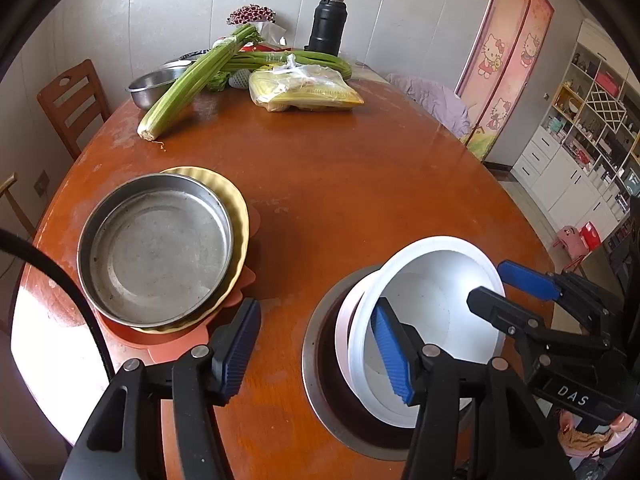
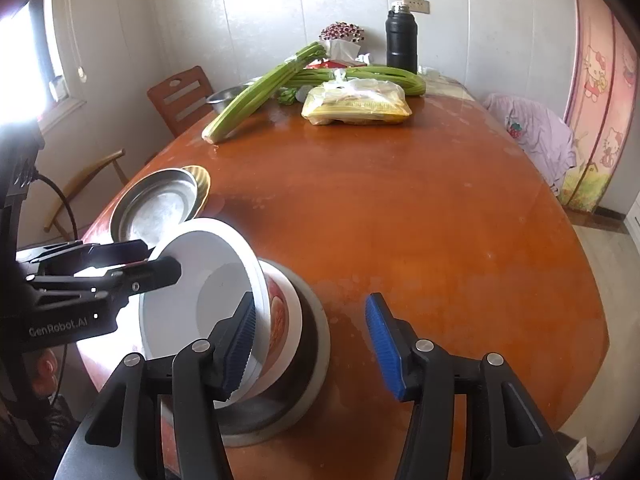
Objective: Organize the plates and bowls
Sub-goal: 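Lower the second bowl into the first paper bowl and open the left tool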
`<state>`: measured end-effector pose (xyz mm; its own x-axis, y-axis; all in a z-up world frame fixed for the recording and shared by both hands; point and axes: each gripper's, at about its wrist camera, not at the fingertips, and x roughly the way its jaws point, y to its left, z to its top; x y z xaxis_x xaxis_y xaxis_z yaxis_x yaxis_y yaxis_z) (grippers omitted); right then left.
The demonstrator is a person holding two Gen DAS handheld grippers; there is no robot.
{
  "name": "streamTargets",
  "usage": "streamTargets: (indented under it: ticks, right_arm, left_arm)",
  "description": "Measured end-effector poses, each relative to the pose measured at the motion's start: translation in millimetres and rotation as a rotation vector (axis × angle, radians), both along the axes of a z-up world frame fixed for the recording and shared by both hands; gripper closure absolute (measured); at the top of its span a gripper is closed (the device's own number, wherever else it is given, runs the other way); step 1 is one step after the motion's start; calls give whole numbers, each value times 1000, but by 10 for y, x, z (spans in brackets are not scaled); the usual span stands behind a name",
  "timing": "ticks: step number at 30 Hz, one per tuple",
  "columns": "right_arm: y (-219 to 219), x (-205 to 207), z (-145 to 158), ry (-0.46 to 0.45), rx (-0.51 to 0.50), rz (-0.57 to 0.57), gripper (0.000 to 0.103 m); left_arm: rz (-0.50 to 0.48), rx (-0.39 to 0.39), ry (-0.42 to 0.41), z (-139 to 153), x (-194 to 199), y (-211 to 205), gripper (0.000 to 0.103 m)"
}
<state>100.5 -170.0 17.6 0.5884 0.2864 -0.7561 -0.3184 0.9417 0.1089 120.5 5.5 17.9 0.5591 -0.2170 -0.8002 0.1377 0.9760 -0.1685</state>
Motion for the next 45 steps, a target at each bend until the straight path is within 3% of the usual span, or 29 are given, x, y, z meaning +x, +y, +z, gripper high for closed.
streamTargets:
  ticks: [8,15,25,30,33,36,38,45]
  right_arm:
    - [-2,-15,-27,16,26,32,47]
    - [-14,2,-210,105,47,38,46]
    - [1,-14,-350,204,128,73,42]
    - [22,12,-392,230,145,83,42]
    - [27,11,-403,224,154,84,42]
    - [53,14,-405,208,146,90,42]
    - [69,8,-403,200,142,93,42]
    - [35,35,-420,211,171,88,42]
  left_arm:
    - [-8,-20,21,-76,-6,4,46]
    - [-23,-32,67,-246,-49,-39,45]
    - [-31,-77,117,-415,-53,-27,35]
    - [-33,-139,148,-493,-33,-10,32]
    - [-33,-190,168,-546,-13,13,33]
    - [-46,-168,154,-533,-21,-62,35]
    - [-63,-174,152,-529,-24,-125,43]
    - [-52,-174,147,-490,-2,-155,45]
